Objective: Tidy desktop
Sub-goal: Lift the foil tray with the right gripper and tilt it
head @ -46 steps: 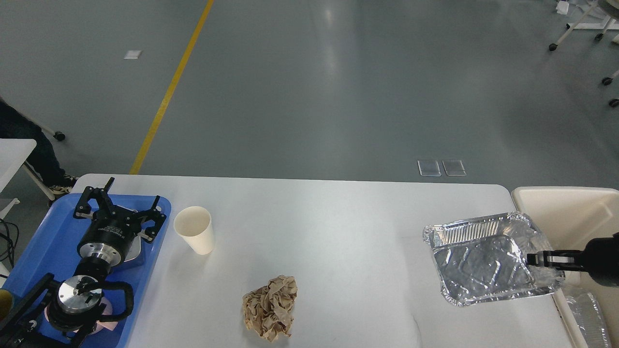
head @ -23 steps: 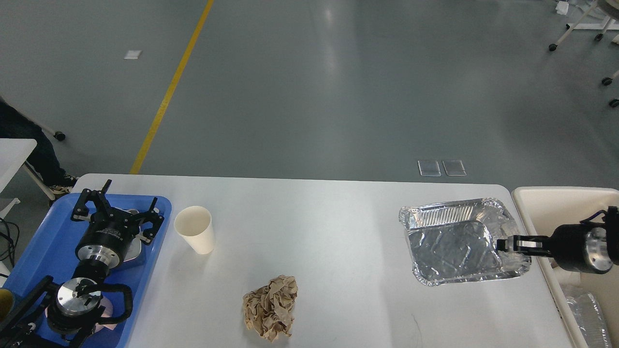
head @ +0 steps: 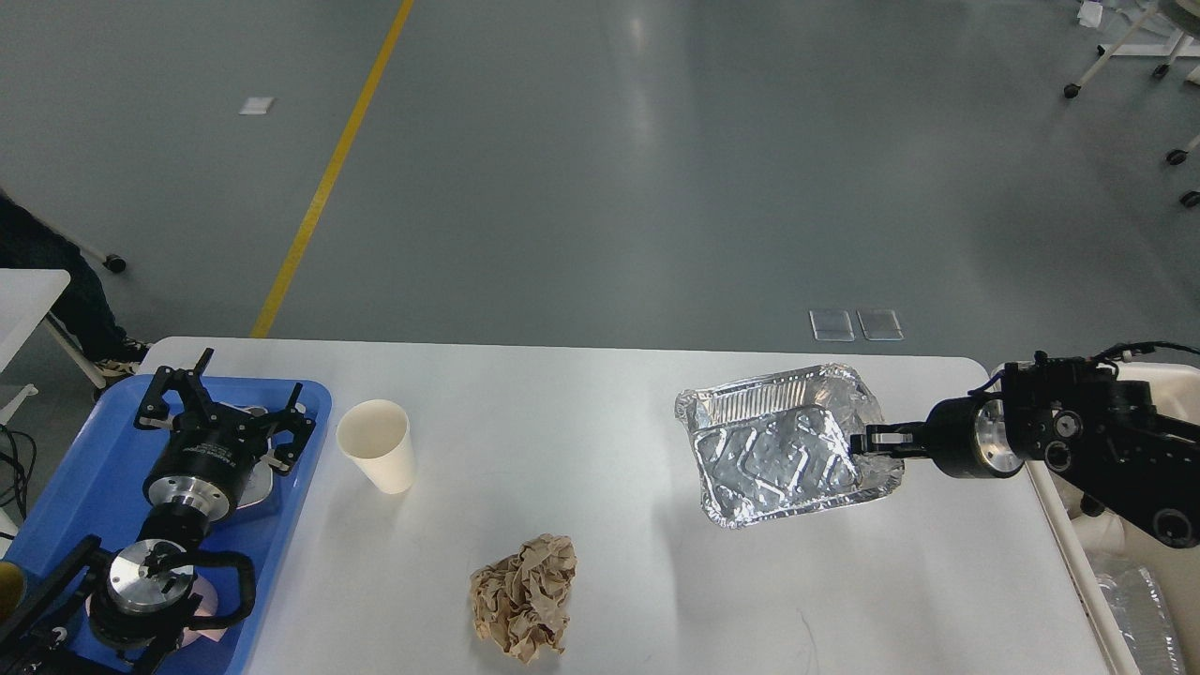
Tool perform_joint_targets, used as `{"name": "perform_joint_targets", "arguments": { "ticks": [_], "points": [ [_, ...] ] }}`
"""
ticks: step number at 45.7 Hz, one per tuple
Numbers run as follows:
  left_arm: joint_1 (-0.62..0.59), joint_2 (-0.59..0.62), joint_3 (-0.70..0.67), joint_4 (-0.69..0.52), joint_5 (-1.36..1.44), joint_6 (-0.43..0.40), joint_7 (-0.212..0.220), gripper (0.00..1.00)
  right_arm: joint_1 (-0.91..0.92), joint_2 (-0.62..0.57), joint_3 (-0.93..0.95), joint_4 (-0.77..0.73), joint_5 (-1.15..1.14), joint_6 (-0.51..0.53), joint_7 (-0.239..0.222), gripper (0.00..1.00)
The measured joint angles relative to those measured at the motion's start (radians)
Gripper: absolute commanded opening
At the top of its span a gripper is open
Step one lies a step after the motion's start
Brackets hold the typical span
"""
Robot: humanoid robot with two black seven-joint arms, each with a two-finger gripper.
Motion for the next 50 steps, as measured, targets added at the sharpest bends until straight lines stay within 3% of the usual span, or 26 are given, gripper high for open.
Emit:
{"name": "perform_joint_targets", "arguments": {
  "ticks": [9, 24, 43, 50],
  "points": [
    [0.000, 0.001, -0.005, 0.000, 0.000, 0.001, 0.000, 0.97, 0.068, 0.092, -0.061, -0.087, 0.016, 0.000, -0.006, 0.00],
    [0.000, 0.002, -0.005, 0.000, 0.000, 0.005, -0.003, 0.97, 0.098, 0.184, -0.067, -0.108, 0.019, 0.004, -0.073, 0.00],
    [0.003, 0.020, 0.003, 0.002, 0.003, -0.008, -0.014, 0.97, 0.216, 0.269, -0.155, -0.140, 0.090, 0.014, -0.077, 0.00],
    [0.012, 0.021, -0.001, 0.002, 0.003, 0.023, -0.047, 0.97, 0.219, 0.298, -0.165, -0.156, 0.094, 0.014, -0.076, 0.00]
  ]
}}
